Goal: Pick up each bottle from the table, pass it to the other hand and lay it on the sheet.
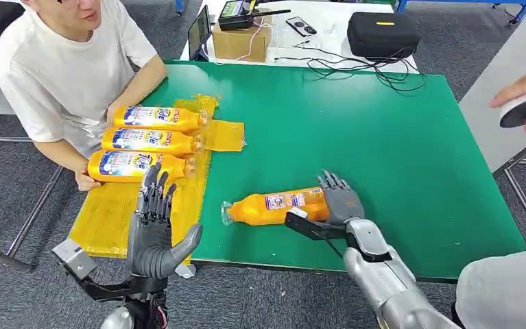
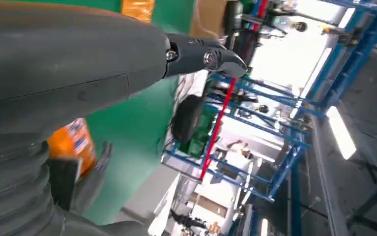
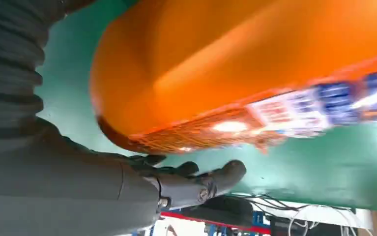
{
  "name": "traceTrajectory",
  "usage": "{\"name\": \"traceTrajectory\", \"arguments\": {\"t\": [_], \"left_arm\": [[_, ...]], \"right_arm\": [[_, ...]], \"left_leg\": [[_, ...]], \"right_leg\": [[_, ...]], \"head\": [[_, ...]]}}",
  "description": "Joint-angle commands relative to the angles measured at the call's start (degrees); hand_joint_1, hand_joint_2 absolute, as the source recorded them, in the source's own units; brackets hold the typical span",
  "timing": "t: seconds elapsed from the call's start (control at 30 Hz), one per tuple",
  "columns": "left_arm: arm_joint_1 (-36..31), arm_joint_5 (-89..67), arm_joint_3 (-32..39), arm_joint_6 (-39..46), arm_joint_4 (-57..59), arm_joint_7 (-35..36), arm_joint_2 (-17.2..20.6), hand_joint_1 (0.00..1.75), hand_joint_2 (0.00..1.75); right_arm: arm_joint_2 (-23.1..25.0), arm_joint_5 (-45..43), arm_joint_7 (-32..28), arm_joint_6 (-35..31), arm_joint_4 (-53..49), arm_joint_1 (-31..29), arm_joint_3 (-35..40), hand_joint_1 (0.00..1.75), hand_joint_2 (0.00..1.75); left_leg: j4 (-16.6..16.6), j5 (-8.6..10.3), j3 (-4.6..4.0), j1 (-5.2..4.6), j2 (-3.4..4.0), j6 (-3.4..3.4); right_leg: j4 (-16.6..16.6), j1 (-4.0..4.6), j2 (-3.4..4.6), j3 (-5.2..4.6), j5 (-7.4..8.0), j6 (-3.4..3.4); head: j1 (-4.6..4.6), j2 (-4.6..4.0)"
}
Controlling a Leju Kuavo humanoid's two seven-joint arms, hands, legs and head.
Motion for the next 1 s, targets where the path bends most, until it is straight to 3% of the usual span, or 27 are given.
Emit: {"name": "traceTrajectory", "arguments": {"t": [0.03,0.37,0.4,0.43,0.73,0.93,1.0], "left_arm": [[-0.4,4.0,2.1,-1.6,4.2,3.8,0.0,0.0,1.75],[0.5,3.2,2.8,-1.0,4.0,4.6,0.1,0.0,1.75],[0.6,3.2,2.8,-0.9,4.0,4.6,0.1,0.0,1.75],[0.7,2.7,2.8,-0.4,4.0,4.4,0.3,0.0,1.75],[1.9,1.3,1.8,0.5,3.0,4.7,1.3,0.0,1.75],[1.3,1.0,0.9,0.5,3.6,5.0,1.7,0.0,1.75],[1.5,0.9,0.5,0.7,4.0,4.8,2.0,0.0,1.75]], "right_arm": [[2.6,2.4,0.3,1.4,5.2,-3.8,8.7,0.0,1.75],[4.1,-0.1,3.4,15.9,10.8,-8.6,16.0,0.03,1.75],[3.9,-0.5,3.4,15.9,11.0,-8.6,16.2,1.12,1.75],[3.6,-0.9,3.6,17.8,12.4,-9.0,17.1,1.73,1.75],[1.5,-4.2,5.6,23.5,14.6,-7.5,18.1,1.75,1.75],[2.1,-12.2,2.8,24.3,14.2,-6.8,12.4,1.75,1.75],[1.4,-15.0,-1.1,24.9,13.4,-6.2,11.8,1.75,1.75]], "left_leg": [[-0.1,-0.05,0.16,-0.02,0.11,-0.03],[-0.1,-0.06,0.22,0.02,0.09,-0.07],[-0.1,-0.04,0.19,0.02,0.03,-0.06],[-0.1,-0.03,0.15,0.0,0.01,-0.04],[-0.1,-0.01,0.5,0.03,-0.21,-0.04],[-0.1,-0.02,0.71,0.02,-0.27,-0.03],[-0.1,-0.01,0.76,0.03,-0.33,-0.04]], "right_leg": [[0.0,-0.01,0.08,0.14,-0.03,-0.07],[0.0,0.04,0.04,0.19,-0.04,-0.13],[-0.1,0.03,-0.02,0.18,-0.04,-0.11],[-0.1,0.02,-0.03,0.15,-0.03,-0.07],[-0.2,0.04,-0.2,0.5,-0.07,-0.09],[-0.2,0.03,-0.22,0.75,-0.08,-0.08],[-0.2,0.04,-0.27,0.8,-0.08,-0.1]], "head": [[-0.02,0.0],[-0.02,0.0],[-0.02,0.0],[-0.02,0.0],[0.0,0.0],[0.0,0.0],[0.0,0.0]]}}
